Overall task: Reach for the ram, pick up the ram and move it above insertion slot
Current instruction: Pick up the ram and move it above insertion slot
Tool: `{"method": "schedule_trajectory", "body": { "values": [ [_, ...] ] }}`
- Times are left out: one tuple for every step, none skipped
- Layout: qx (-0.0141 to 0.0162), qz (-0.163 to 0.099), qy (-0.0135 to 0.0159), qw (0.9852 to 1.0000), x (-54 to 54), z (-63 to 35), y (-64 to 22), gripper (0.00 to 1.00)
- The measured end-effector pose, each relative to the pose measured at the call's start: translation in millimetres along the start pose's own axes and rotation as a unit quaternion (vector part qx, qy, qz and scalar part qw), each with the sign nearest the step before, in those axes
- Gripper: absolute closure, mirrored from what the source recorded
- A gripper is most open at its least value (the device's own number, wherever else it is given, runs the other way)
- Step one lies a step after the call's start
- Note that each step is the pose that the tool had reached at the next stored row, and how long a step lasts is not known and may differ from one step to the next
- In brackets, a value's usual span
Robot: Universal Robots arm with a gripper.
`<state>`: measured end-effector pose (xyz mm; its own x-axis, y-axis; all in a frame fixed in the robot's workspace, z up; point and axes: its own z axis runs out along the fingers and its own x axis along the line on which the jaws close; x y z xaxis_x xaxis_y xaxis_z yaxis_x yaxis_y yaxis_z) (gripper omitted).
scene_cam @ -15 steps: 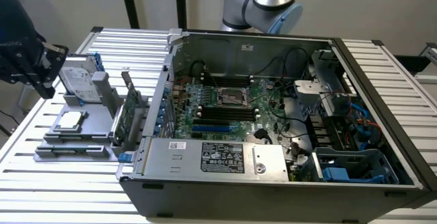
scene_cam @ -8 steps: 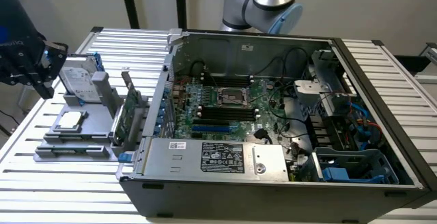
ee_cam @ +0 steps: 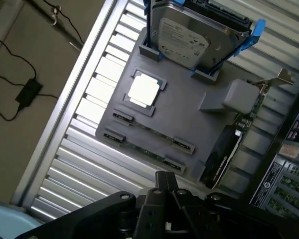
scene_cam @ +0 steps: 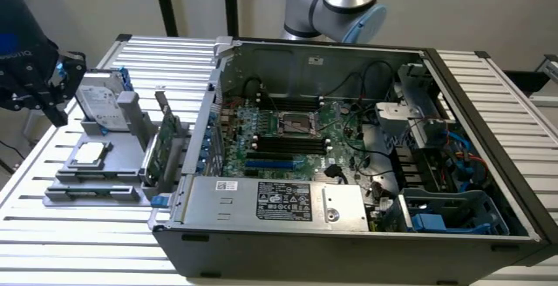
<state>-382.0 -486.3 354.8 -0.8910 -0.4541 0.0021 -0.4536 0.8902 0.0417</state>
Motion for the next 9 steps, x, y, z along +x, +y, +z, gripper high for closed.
{"method": "schedule_trajectory", "body": {
  "values": [
    [0.0000, -0.009, 0.0004, 1.0000, 0.0, -0.1, 0.0, 0.89],
    [0.0000, -0.018, 0.0007, 0.9998, 0.0, 0.0, 0.0, 0.89],
    [0.0001, -0.028, 0.0012, 0.9996, 0.0, 0.0, 0.0, 0.89],
    [0.0001, -0.037, 0.0016, 0.9993, 0.0, 0.0, 0.0, 0.89],
    [0.0001, -0.046, 0.0019, 0.9989, 0.0, 0.0, 0.0, 0.89],
    [0.0001, -0.055, 0.0023, 0.9985, 0.0, 0.0, 0.0, 0.89],
    [0.0001, -0.064, 0.0027, 0.9980, 0.0, -0.1, 0.0, 0.89],
    [0.0002, -0.073, 0.0031, 0.9973, 0.0, -0.1, 0.0, 0.89],
    [0.0002, -0.082, 0.0035, 0.9966, 0.0, -0.1, 0.0, 0.89]
  ]
}}
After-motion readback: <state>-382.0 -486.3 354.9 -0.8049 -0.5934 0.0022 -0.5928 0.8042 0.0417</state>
